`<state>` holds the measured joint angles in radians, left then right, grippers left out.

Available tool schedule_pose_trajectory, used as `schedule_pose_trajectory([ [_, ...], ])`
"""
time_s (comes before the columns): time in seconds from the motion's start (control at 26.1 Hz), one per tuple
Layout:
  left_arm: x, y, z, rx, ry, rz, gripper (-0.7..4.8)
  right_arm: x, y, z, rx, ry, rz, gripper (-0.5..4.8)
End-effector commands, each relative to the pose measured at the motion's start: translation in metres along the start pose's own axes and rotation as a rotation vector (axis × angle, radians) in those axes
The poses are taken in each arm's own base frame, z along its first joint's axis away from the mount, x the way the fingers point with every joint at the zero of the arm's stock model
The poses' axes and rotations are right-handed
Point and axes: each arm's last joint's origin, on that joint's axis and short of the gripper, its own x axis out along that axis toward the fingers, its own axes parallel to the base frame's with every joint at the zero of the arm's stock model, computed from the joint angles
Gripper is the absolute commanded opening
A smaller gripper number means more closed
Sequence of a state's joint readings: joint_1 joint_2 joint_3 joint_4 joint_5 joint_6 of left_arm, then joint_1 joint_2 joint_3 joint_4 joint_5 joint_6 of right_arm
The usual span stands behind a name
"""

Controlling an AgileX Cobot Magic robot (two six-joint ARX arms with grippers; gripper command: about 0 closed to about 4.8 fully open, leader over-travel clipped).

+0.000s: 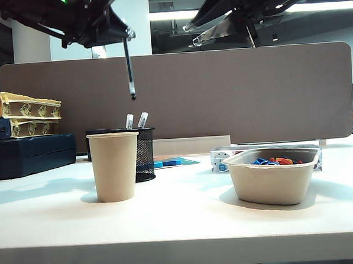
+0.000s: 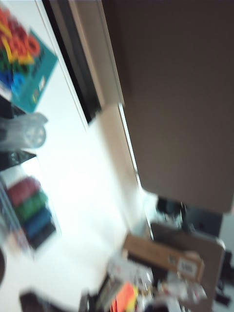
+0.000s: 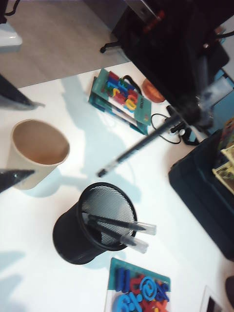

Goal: Pick up one pen and put it in the pen container.

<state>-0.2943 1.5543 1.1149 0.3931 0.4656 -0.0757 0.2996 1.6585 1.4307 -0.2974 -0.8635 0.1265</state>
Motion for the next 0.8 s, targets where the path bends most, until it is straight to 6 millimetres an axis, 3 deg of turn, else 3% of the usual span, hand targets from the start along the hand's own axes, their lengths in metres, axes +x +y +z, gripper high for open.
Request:
schedule_pose_trajectory([
  [0.04, 0.002, 0.004, -0.003, 0.064, 0.017, 0.064, -0.06, -0.002, 0.001, -0.002, -0.030, 0.021, -0.028, 1.49],
  [0.42, 0.016, 0.014, -0.021, 0.125, 0.028, 0.130, -0.06, -0.003, 0.000, -0.009, -0.037, 0.078, -0.064, 1.49],
  [0.8, 0.033, 0.026, -0.053, 0.108, 0.096, 0.169, -0.06, -0.003, 0.000, -0.010, -0.037, 0.085, -0.067, 1.49],
])
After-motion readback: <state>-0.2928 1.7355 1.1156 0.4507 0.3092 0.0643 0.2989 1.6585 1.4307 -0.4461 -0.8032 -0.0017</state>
